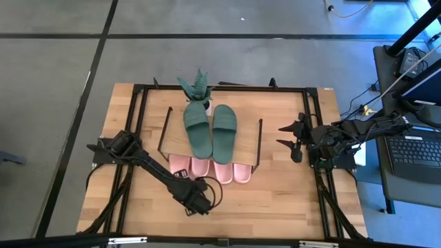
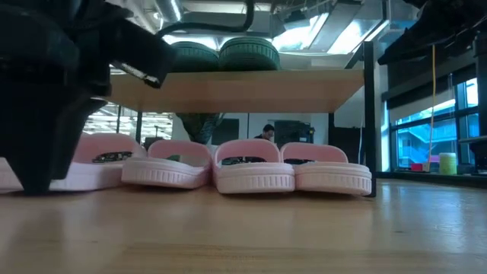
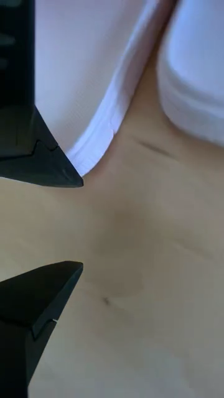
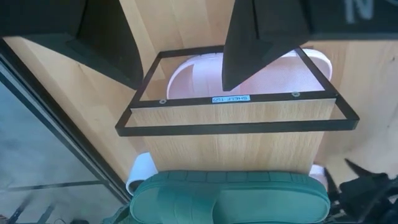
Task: Pick and place slides into the shelf
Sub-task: Put the pink slide under the shelf
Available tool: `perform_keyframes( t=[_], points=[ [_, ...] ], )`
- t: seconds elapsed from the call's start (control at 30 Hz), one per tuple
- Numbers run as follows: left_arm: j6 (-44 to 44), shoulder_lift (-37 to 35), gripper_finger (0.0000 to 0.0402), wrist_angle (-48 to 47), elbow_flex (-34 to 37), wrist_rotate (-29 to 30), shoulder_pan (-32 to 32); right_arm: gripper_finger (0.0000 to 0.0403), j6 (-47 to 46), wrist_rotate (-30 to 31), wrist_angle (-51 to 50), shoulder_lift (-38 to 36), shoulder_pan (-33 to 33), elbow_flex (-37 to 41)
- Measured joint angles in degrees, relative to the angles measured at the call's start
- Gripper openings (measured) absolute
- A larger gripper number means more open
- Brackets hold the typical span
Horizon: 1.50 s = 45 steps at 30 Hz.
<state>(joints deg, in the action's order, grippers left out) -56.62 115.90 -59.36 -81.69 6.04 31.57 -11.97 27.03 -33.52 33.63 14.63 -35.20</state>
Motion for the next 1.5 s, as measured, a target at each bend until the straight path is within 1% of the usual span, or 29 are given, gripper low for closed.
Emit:
perform_keyframes(
  t=[0.1, 0.47, 0.7, 0.83, 0.9, 1.0, 1.27, 1.5],
  points=[
    [-0.1, 0.0, 0.0196, -2.2, 0.0, 0.1, 0.0, 0.0220, 0.0, 0.0, 0.0, 0.0, 0.0, 0.0],
    [2.4, -0.3, 0.0196, -0.2, 0.0, 0.4, 0.7, 0.0220, 0.0, 0.0, 0.8, 0.0, 0.0, 0.0],
    [2.8, -3.9, 0.0196, 4.9, -0.1, 0.2, 5.8, 0.0220, 0.0, 0.0, 0.8, 0.0, 0.0, 0.0],
    [-1.9, -5.7, 0.0196, 2.8, -0.1, 1.4, 8.7, 0.0220, 0.0, 0.0, 1.1, 0.0, 0.0, 0.0],
    [-2.8, -5.8, 0.0196, 2.1, -0.1, 3.5, 9.8, 0.0220, 0.1, 0.0, 1.5, 0.0, 0.0, 0.0],
    [-4.1, -5.8, 0.0196, 0.9, -0.1, 4.1, 10.8, 0.0220, 0.1, 0.0, 2.9, 0.0, 0.0, 0.0],
    [-5.9, -6.1, 0.0196, 1.4, 6.7, 3.4, 11.7, 0.0220, -4.4, 0.0, 2.5, 0.0, 0.0, 0.0],
    [-4.4, -9.0, 0.0196, 2.0, 13.0, 3.4, 11.6, 0.0220, -6.1, 0.0, 3.3, 0.0, 0.0, 0.0]
  ],
)
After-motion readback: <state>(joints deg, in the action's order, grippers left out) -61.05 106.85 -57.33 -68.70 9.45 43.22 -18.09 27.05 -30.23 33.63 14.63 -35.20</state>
